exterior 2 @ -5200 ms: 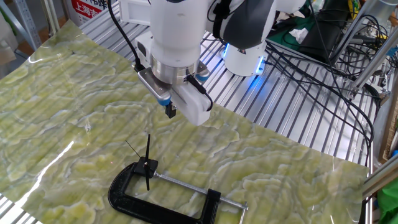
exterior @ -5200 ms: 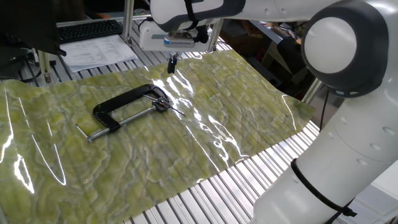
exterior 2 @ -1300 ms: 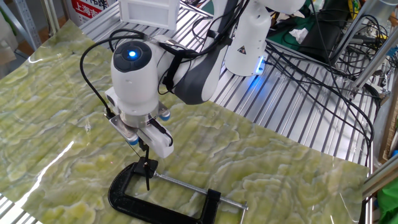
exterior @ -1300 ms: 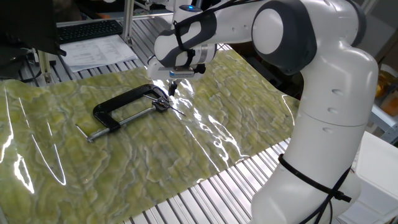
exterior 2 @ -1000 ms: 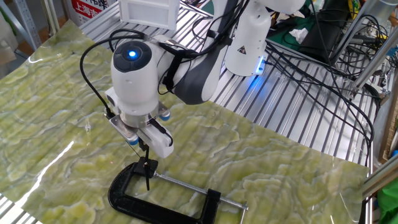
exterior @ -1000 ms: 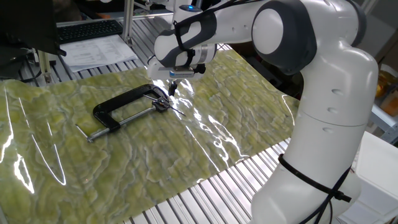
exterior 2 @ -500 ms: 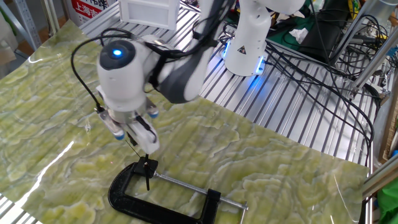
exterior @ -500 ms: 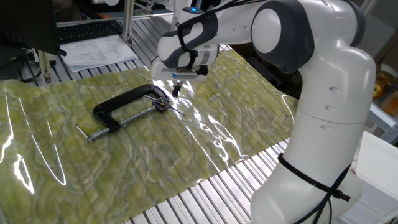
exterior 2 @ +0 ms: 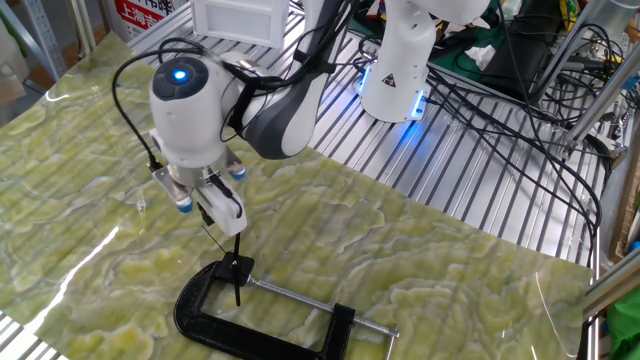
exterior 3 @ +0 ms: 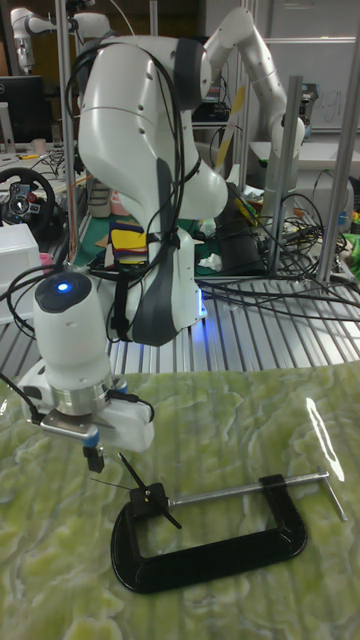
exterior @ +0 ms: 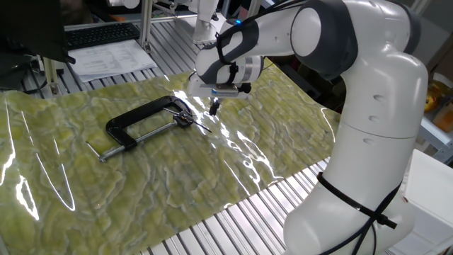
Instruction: Turn the hands of a clock
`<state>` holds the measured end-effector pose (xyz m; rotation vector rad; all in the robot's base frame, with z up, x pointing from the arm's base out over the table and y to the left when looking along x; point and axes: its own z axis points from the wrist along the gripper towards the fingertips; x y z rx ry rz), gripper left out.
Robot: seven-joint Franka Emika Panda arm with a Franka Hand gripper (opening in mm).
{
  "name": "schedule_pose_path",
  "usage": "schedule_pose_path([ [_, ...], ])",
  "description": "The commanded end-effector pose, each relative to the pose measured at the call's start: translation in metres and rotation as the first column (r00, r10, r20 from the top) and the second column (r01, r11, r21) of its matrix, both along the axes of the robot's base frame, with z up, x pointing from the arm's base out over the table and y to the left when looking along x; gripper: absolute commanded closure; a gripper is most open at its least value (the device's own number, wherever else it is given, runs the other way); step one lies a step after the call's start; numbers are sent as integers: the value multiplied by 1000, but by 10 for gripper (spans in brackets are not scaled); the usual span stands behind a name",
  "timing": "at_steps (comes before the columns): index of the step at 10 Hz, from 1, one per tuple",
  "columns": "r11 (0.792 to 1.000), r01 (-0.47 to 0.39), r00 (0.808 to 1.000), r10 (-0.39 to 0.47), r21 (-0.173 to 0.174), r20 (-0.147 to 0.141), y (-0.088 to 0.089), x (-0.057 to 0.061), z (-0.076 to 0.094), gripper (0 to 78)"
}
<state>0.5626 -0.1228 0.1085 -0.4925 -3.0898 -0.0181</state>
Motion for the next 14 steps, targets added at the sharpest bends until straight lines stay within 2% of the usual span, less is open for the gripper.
schedule_pose_path([
  [1,1000,14,1000,-14,-1,19,6,-1,1,776],
  [8,1000,27,999,-27,0,22,14,-2,2,776],
  [10,1000,22,999,-22,-18,23,14,-2,2,776],
  [11,998,39,999,-38,-40,22,14,-2,2,776],
  [12,997,62,998,-61,-53,12,14,-2,2,776],
  [13,995,85,996,-85,-45,1,14,-2,2,776],
  [14,995,89,996,-90,-45,-24,14,-2,2,776],
])
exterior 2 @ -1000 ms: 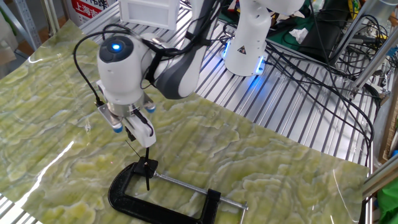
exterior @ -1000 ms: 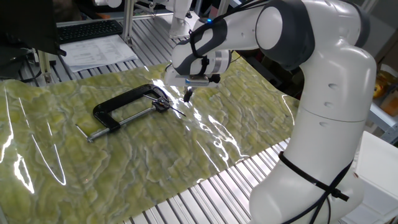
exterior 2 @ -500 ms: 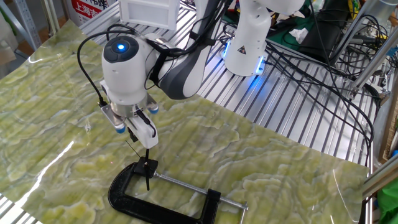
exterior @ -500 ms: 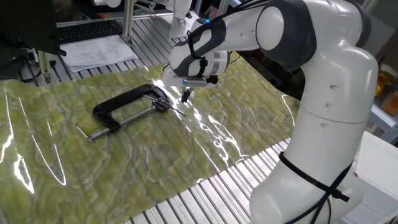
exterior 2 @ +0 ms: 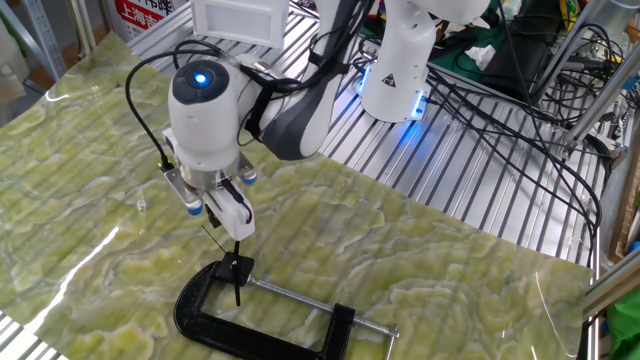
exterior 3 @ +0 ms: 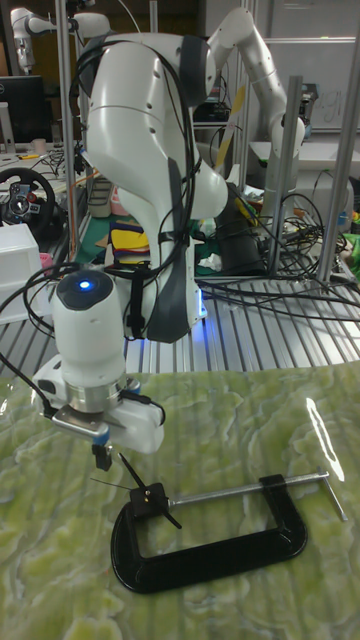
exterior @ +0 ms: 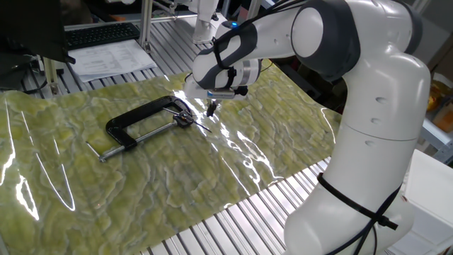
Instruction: Turn the hands of a clock
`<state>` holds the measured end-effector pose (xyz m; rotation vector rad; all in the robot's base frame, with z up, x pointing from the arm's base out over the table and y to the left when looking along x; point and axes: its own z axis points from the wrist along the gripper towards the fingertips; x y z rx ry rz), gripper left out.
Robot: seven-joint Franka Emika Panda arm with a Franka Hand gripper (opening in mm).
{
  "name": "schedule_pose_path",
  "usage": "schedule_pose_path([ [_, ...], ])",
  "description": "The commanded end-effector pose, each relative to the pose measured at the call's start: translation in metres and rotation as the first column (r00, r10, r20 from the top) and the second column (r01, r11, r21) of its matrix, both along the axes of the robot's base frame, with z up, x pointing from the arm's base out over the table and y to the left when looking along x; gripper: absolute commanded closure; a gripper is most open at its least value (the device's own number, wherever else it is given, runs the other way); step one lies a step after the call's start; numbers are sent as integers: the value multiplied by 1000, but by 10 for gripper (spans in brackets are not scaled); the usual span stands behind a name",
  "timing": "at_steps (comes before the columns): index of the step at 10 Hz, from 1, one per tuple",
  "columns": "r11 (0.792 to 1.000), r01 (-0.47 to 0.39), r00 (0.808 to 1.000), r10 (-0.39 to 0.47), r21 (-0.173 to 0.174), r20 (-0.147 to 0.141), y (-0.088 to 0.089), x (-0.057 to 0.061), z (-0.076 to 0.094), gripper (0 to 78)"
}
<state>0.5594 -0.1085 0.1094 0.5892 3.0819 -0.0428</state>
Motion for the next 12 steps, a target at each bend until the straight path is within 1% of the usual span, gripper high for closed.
schedule_pose_path([
  [1,999,31,998,-31,14,-53,0,1,1,776],
  [2,999,41,998,-39,29,-55,0,1,1,776],
  [3,999,41,998,-39,27,-55,0,1,1,776],
  [4,999,43,998,-41,24,-52,1,2,-5,776],
  [5,999,44,998,-44,12,-42,4,4,-15,776],
  [6,999,48,998,-48,10,-41,5,5,-21,776],
  [7,999,52,998,-51,16,-45,5,6,-24,776],
  [12,998,53,998,-52,22,-47,4,6,-28,776],
])
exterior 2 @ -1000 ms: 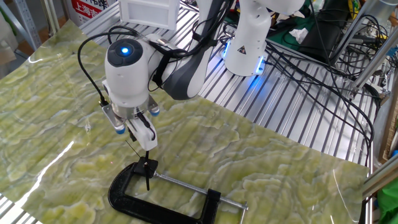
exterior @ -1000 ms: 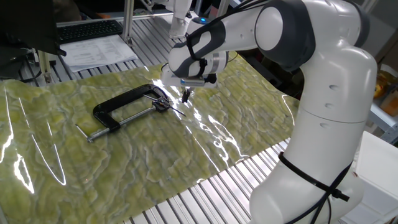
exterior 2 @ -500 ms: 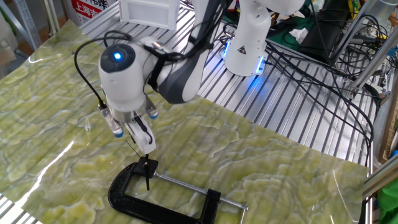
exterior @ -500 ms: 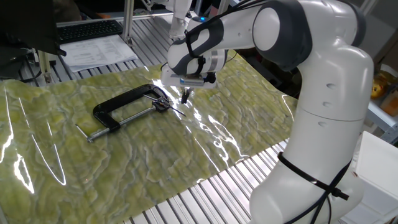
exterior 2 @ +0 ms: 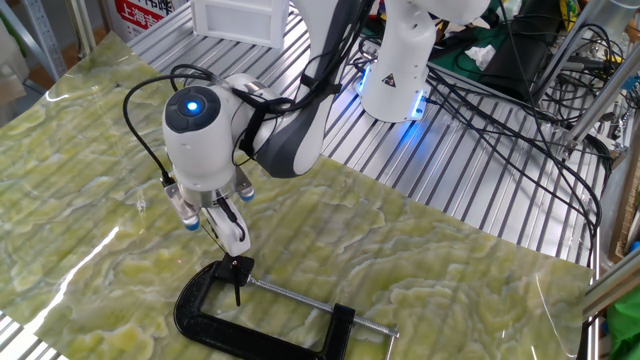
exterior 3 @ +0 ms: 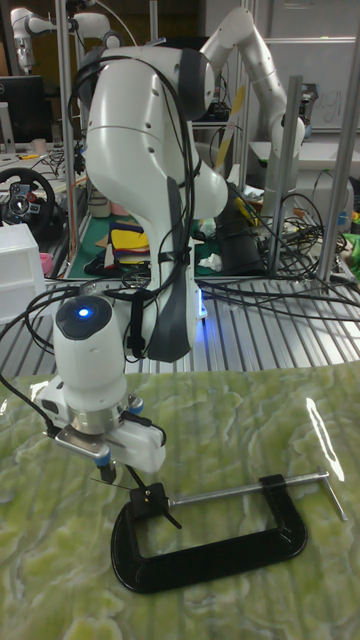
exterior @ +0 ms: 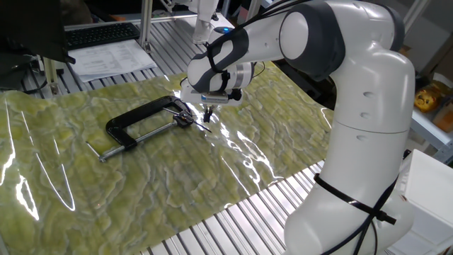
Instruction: Turn the hands of a clock
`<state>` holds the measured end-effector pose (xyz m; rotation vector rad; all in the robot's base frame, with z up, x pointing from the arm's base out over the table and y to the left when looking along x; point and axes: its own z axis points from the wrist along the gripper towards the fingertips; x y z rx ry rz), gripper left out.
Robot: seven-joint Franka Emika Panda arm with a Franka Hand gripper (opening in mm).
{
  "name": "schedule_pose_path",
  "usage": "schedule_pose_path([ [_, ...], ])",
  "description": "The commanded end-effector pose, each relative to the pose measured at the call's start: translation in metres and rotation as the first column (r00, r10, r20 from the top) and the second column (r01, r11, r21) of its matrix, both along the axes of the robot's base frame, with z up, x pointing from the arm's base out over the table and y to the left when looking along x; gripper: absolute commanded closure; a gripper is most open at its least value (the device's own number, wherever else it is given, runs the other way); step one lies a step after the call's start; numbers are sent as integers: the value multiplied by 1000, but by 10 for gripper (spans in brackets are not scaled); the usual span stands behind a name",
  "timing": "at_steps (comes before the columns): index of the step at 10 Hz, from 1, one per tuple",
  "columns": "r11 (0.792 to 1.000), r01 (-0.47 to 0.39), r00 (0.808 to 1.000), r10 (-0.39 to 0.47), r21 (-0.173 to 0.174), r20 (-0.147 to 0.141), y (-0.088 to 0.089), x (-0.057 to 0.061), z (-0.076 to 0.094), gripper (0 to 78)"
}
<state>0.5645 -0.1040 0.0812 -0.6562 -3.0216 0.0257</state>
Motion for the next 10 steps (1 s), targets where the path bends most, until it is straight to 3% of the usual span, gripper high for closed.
schedule_pose_path([
  [1,1000,3,1000,-3,4,3,0,0,0,776],
  [10,1000,21,1000,-21,14,0,7,-9,-1,776],
])
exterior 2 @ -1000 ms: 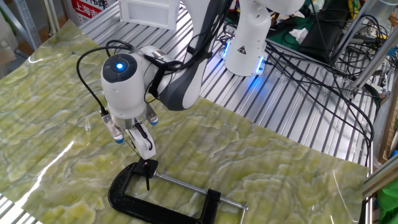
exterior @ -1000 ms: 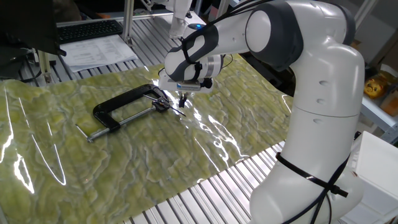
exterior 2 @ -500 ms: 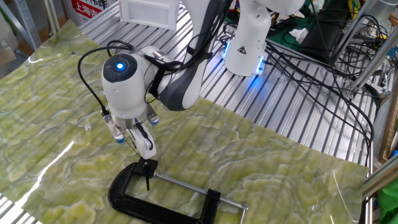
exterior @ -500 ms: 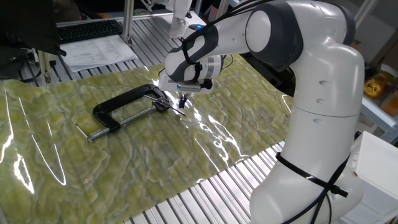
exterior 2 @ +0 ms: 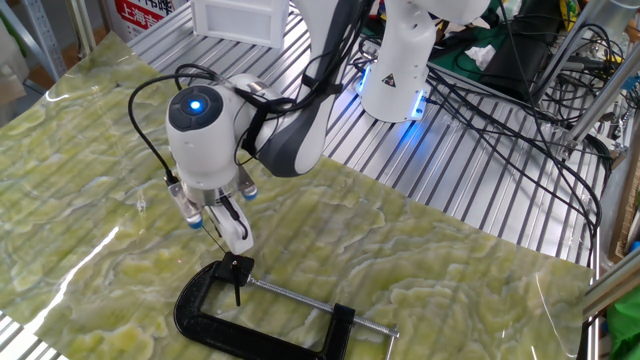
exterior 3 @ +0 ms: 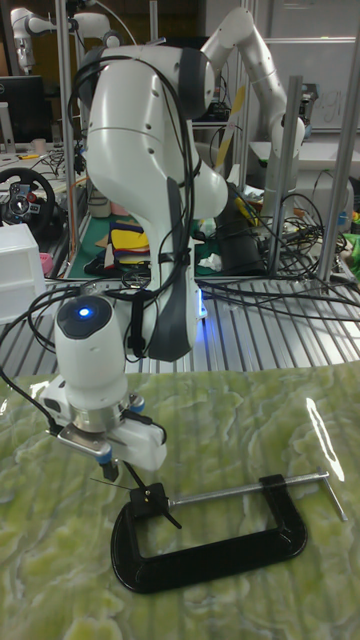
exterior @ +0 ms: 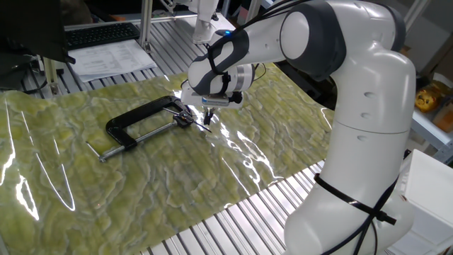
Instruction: Turn the hands of a clock
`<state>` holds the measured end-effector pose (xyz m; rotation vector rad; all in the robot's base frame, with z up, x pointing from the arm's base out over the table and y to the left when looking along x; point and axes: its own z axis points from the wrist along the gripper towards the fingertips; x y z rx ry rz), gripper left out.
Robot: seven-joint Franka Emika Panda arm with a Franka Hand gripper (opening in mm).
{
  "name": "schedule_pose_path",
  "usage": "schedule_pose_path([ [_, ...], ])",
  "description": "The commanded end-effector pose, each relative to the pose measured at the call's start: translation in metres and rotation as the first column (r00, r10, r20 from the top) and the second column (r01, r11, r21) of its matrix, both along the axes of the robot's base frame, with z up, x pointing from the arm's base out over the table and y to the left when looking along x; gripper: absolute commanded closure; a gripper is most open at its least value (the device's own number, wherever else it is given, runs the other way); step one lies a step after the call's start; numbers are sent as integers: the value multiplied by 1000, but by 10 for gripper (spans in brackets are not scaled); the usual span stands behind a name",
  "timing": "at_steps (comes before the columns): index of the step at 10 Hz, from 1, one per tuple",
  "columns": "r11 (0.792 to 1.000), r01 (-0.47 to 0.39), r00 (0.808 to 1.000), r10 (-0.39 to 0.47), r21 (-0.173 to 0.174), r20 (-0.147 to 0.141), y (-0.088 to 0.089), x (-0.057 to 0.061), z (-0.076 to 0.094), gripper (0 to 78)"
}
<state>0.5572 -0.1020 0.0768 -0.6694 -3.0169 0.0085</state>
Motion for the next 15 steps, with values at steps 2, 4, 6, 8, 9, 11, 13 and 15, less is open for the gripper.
schedule_pose_path([
  [2,1000,11,1000,-11,7,-1,5,-4,2,776],
  [4,1000,18,1000,-18,7,-2,8,-6,3,776],
  [6,1000,26,1000,-26,9,-5,13,-9,5,776],
  [8,999,35,999,-35,11,-6,18,-11,6,776],
  [9,999,46,999,-46,9,-6,23,-13,5,776],
  [11,998,60,998,-60,8,-4,30,-15,4,776],
  [13,998,70,998,-70,8,-6,35,-17,5,776],
  [15,997,82,997,-82,10,-8,38,-18,6,776],
])
